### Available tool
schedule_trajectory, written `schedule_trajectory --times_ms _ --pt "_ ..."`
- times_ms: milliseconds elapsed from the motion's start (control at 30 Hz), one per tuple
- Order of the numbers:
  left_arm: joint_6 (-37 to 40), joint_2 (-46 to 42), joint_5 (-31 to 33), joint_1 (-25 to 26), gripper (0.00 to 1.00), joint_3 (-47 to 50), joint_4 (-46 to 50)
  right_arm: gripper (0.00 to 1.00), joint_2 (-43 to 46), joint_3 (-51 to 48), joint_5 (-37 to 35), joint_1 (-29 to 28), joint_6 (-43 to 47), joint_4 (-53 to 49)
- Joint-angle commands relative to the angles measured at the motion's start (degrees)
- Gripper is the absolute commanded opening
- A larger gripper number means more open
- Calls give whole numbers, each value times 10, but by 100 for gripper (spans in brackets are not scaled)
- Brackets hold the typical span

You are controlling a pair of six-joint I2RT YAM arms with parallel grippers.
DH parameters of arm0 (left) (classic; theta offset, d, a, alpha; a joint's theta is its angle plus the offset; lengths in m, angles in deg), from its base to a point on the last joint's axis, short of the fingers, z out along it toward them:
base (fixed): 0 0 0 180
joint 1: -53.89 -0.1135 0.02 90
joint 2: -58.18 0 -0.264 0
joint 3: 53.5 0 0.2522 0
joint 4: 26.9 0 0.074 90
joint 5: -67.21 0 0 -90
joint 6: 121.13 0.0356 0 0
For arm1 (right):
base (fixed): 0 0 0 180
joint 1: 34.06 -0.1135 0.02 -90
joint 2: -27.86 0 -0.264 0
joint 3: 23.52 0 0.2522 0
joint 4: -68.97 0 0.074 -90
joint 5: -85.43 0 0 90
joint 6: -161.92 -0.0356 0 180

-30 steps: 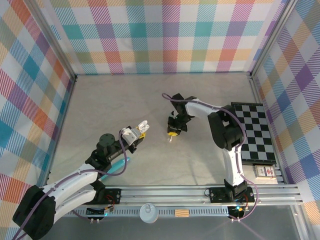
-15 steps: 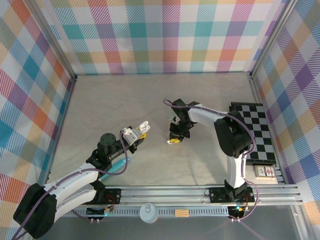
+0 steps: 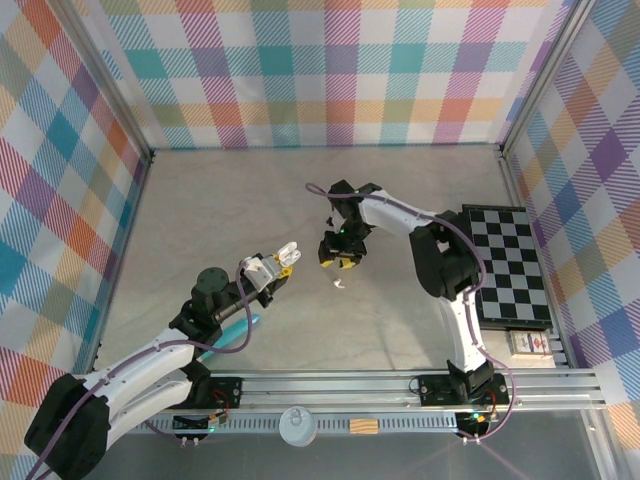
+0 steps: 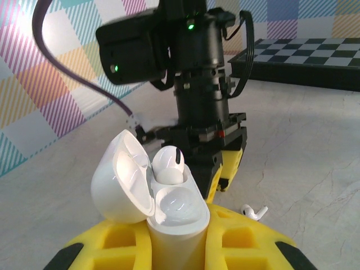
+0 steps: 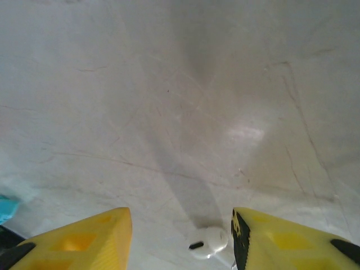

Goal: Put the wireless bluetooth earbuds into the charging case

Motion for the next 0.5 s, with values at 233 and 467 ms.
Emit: schedule_trajectory --times_ms 233,467 --pt "13 -15 -7 -5 0 -19 -1 50 -68 102 -54 -34 143 -162" --pt "13 -13 -7 -5 0 -20 0 48 -87 123 -87 -48 154 -196"
